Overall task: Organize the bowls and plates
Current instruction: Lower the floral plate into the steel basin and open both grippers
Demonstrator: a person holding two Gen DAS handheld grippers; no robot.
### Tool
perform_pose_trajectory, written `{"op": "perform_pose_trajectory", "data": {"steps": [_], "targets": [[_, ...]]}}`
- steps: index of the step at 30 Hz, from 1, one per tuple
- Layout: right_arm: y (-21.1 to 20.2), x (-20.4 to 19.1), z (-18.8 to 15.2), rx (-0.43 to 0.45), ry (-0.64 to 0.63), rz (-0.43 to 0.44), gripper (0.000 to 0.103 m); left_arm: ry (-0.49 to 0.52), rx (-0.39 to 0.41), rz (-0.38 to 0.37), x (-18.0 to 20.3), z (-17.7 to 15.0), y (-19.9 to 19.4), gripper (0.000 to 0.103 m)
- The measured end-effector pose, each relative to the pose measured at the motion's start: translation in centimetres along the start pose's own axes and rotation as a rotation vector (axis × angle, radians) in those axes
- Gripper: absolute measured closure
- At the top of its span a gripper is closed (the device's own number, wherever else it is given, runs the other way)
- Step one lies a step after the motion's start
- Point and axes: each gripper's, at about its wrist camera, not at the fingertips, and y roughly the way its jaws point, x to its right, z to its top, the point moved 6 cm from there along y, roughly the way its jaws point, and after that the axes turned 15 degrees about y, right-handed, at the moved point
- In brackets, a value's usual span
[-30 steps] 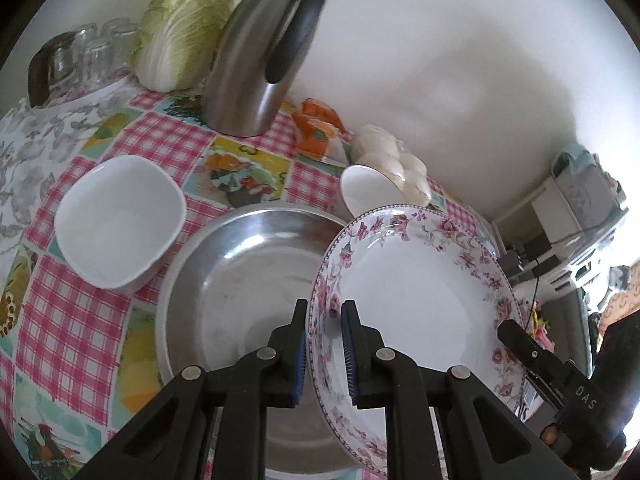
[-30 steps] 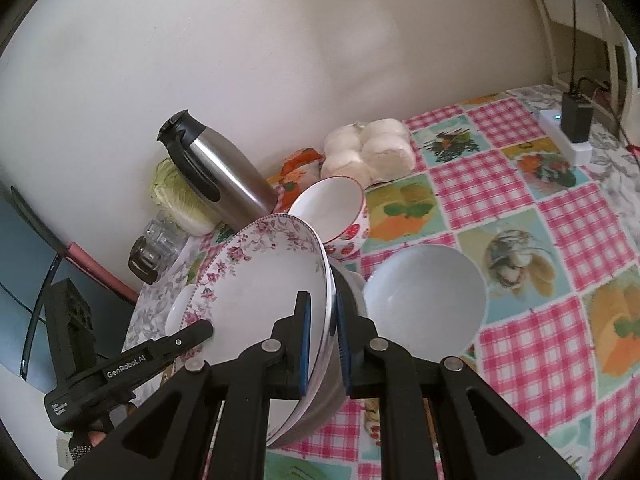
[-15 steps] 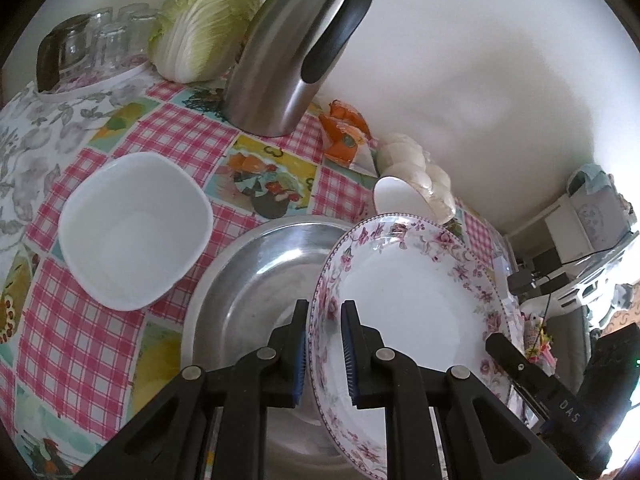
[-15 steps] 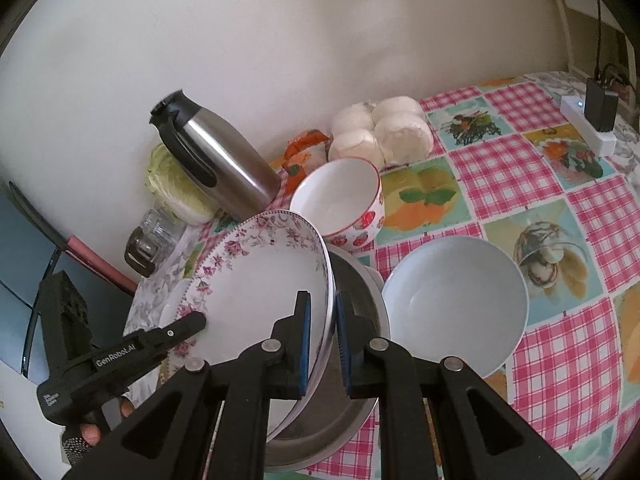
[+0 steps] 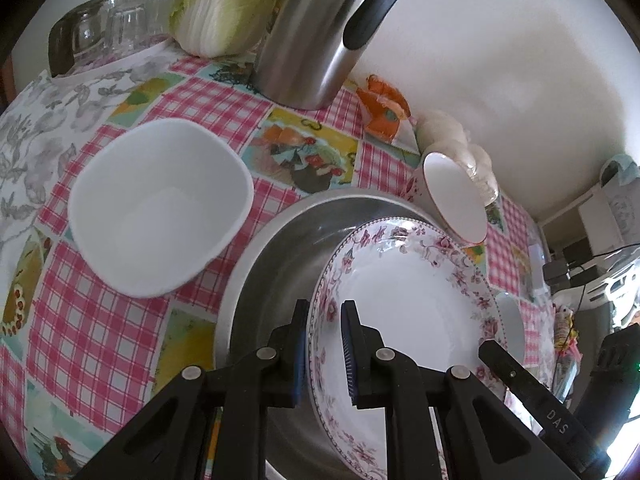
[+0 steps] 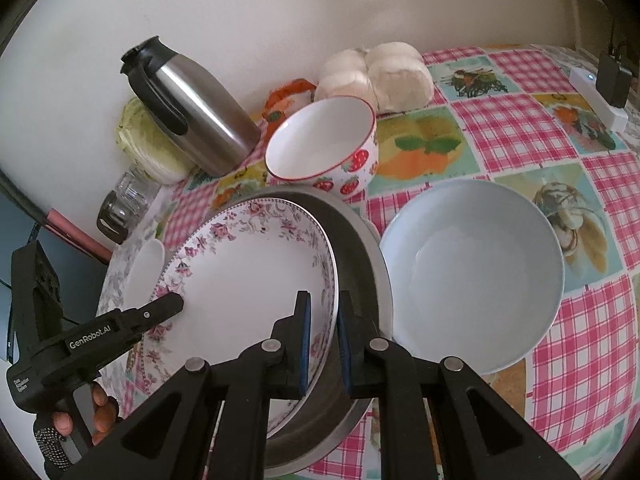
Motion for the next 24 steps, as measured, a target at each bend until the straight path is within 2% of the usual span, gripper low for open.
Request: {"op": "perform_pose_trajectory", "data": {"steps": [7, 24], "targets": [[0.4, 0.1, 0.0, -0.005, -0.006, -0.013, 0.089, -0.001, -0.022, 0.016, 0.0, -0.3, 0.8, 0.086], [1.7, -0.4, -0.8, -0.009, -0.043, -0.059, 0.088, -0.011, -0.021, 0.069, -0.9, -0.2, 1.2, 0.086]]}}
